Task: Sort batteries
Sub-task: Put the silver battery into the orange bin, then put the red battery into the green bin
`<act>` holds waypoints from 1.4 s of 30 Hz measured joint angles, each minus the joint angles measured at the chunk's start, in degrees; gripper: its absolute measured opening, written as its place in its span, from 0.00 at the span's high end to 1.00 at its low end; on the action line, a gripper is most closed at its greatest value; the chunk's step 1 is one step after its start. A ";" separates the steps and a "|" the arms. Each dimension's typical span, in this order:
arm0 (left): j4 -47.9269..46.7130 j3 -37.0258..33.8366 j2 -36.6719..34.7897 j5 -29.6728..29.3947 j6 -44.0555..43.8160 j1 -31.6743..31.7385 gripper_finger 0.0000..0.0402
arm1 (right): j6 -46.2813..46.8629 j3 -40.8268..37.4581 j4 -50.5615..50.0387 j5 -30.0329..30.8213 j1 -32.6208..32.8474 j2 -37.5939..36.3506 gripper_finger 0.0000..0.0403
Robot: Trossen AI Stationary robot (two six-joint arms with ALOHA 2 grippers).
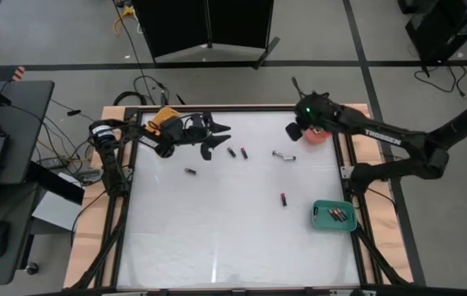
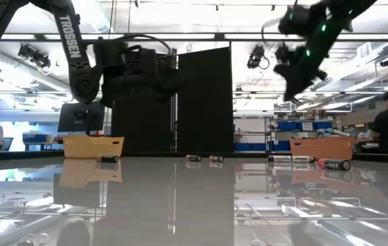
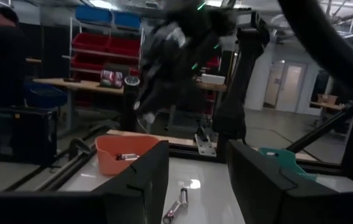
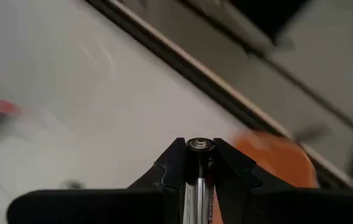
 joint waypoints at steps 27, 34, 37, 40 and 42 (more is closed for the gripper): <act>-4.65 -10.91 -13.11 -6.37 4.64 1.11 0.58 | -3.37 0.02 -3.19 -0.67 -15.44 22.84 0.84; -5.41 -10.91 -13.11 -6.76 4.64 1.11 0.58 | -2.00 0.02 -3.57 -0.50 -16.56 22.73 0.78; -5.83 -10.91 -13.11 -6.93 4.64 1.11 0.58 | -1.60 0.02 -3.86 -0.52 -16.96 22.73 0.75; -6.02 -10.91 -13.11 -6.93 4.64 1.11 0.58 | -1.87 0.02 -3.85 -0.53 -17.05 22.73 0.76; -6.02 -10.91 -13.11 -6.93 4.64 1.11 0.58 | -1.91 0.02 -3.84 -0.57 -17.05 22.73 0.79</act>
